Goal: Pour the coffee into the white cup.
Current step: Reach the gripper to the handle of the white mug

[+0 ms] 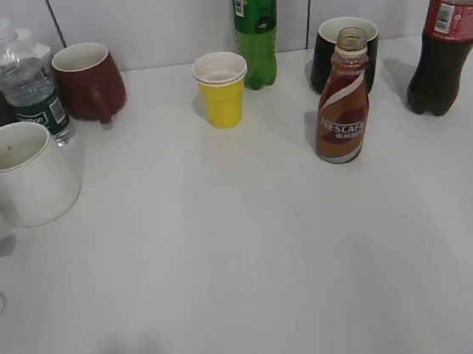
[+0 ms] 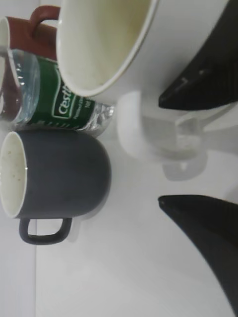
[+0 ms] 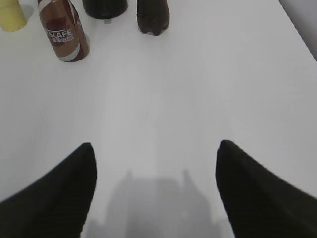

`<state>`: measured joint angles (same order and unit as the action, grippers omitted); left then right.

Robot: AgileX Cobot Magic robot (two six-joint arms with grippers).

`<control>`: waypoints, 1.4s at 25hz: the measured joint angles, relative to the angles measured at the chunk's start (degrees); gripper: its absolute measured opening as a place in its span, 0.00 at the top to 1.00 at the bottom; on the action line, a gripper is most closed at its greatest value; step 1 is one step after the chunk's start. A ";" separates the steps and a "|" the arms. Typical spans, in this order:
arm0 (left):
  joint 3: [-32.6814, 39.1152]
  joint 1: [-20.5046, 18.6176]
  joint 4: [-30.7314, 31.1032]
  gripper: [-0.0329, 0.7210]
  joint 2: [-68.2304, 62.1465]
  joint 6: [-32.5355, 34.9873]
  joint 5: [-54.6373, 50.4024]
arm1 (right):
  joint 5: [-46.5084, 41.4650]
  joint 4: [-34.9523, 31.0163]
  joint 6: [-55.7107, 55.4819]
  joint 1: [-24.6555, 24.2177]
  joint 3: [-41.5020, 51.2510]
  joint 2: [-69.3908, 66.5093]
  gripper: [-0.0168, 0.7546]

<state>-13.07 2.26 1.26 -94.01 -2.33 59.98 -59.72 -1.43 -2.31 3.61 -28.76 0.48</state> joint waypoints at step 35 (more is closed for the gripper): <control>-12.31 -8.09 16.80 0.84 -14.14 0.00 4.81 | 0.00 0.00 0.00 0.00 0.00 0.00 0.22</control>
<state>-25.38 -5.83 18.06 -108.16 -2.33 64.79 -59.72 -1.43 -2.31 3.61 -28.76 0.48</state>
